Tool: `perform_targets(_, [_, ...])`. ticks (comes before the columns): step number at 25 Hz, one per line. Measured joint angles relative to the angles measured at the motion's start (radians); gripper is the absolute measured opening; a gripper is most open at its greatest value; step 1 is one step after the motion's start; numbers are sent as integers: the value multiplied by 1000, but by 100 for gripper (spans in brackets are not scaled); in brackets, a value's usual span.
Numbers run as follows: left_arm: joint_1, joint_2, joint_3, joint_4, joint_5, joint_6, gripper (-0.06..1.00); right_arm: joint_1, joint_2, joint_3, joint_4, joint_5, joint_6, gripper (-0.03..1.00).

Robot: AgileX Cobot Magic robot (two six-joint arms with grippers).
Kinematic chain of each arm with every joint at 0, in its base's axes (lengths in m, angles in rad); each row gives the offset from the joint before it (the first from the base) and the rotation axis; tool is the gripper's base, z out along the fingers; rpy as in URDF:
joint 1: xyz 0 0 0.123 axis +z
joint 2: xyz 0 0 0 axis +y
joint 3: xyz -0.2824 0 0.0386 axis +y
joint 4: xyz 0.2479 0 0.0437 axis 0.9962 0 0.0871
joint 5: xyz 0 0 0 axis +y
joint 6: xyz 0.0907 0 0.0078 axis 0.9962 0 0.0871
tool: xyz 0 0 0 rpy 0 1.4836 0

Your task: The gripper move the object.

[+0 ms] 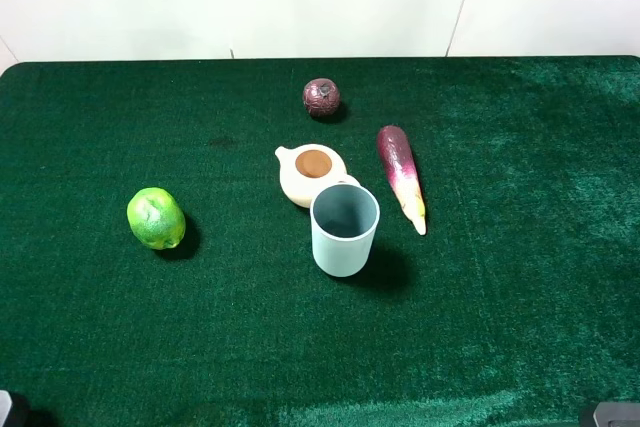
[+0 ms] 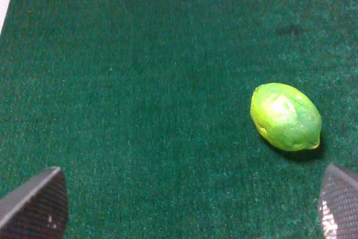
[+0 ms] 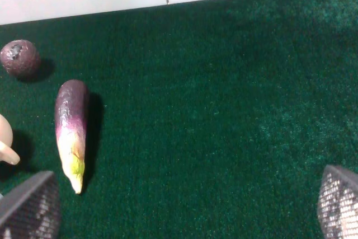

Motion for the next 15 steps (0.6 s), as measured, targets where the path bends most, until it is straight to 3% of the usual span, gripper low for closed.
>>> perform_targets(15, [0,0,0,0,0,1,90,0,0,0,0,0,0,69])
